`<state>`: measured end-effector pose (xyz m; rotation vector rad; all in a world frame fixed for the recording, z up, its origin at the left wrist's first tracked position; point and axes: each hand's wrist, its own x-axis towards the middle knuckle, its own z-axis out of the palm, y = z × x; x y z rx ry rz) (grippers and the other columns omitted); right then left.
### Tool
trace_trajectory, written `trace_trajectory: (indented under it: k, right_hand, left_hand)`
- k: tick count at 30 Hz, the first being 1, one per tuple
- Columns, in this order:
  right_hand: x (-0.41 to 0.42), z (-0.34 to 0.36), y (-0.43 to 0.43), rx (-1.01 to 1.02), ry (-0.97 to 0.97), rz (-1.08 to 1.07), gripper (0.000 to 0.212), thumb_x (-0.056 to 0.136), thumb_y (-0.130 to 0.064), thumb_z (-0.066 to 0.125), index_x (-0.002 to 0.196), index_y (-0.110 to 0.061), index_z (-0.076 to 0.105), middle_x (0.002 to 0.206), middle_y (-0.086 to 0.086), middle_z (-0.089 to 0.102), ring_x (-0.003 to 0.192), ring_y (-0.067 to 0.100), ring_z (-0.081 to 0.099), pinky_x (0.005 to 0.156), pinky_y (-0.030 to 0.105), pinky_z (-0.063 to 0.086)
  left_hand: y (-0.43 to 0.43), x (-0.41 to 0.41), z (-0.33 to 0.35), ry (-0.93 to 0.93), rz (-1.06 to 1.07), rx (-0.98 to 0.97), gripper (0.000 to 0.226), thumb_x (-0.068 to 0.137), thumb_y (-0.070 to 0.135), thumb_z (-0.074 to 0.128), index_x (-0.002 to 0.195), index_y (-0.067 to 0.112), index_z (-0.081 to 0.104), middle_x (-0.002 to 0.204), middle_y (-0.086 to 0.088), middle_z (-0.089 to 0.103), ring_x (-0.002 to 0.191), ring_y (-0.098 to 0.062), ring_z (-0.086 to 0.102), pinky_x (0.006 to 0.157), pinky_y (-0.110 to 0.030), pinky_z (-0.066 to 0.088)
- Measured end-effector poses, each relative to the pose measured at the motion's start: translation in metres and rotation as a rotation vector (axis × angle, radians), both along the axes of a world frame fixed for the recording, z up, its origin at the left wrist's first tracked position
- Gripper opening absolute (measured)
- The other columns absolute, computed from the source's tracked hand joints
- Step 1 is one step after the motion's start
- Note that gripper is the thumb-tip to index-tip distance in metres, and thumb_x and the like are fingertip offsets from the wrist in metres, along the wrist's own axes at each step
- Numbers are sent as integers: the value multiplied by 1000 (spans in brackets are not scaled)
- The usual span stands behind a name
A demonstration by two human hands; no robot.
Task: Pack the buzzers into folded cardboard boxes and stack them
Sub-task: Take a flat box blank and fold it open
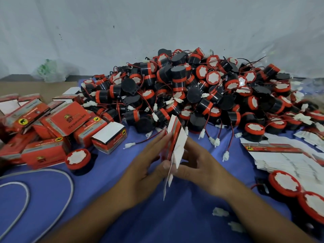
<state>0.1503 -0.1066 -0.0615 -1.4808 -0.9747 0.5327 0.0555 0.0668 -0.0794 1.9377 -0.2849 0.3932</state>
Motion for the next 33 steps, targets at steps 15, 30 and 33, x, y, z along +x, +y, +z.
trace_trajectory:
  k: [15, 30, 33]
  right_hand:
    - [-7, 7, 0, 3, -44, 30, 58, 80, -34, 78, 132, -34, 55, 86, -16, 62, 71, 10, 52, 67, 27, 48]
    - [-7, 21, -14, -295, -352, 194, 71, 84, -53, 74, 144, -55, 38, 141, -24, 53, 147, 18, 32, 121, 53, 17]
    - [-3, 23, -16, -170, -305, 117, 73, 81, -49, 78, 145, -49, 43, 121, -20, 62, 121, 11, 58, 104, 28, 44]
  left_hand:
    - [20, -11, 17, 56, -17, 60, 119, 60, 80, 74, 154, 49, 9, 144, 10, 46, 126, -15, 50, 99, -40, 39]
    - [12, -18, 36, 136, -231, -206, 83, 73, 67, 74, 140, 33, 41, 139, 12, 51, 128, -18, 55, 98, -25, 50]
    - [16, -14, 31, 142, -314, -323, 69, 79, 47, 78, 128, 17, 40, 132, 0, 57, 123, -27, 59, 96, -37, 53]
